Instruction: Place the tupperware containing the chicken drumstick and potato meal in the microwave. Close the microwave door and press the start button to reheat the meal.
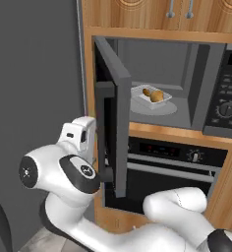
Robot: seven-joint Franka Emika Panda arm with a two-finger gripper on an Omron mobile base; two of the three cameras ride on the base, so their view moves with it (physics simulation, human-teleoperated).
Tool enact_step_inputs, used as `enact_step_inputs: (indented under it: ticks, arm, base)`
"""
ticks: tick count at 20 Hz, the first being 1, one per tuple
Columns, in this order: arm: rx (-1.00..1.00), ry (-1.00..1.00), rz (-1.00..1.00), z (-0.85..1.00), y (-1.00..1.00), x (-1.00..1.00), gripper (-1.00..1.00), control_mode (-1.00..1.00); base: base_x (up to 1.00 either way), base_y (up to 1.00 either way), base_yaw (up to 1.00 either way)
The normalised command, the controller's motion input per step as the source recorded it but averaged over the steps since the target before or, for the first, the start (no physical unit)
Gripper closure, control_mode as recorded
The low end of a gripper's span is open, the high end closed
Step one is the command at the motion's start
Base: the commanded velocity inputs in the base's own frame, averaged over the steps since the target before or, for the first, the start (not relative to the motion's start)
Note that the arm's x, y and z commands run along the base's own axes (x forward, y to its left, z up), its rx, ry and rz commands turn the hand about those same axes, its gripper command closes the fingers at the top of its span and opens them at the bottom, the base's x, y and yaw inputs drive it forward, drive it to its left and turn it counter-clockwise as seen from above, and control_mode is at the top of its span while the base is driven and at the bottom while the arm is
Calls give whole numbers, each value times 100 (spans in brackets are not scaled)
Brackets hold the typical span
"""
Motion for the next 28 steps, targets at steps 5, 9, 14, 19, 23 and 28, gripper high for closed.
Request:
enact_step_inputs:
  ticks: [5,9,14,19,23,28]
  arm:
    - [18,16,-1,7,-100,18,-100,-100]
    - [22,9,0,0,-100,0,-100,-100]
    - [24,7,1,0,-100,0,-100,-100]
    - [28,1,10,0,-100,32,-100,-100]
    - [29,0,26,1,-94,78,-100,-100]
    - [25,0,35,5,-61,98,-100,-100]
  base:
    - [0,0,0]
    - [0,0,0]
    - [0,0,0]
    - [0,0,0]
    - [0,0,0]
    - [0,0,0]
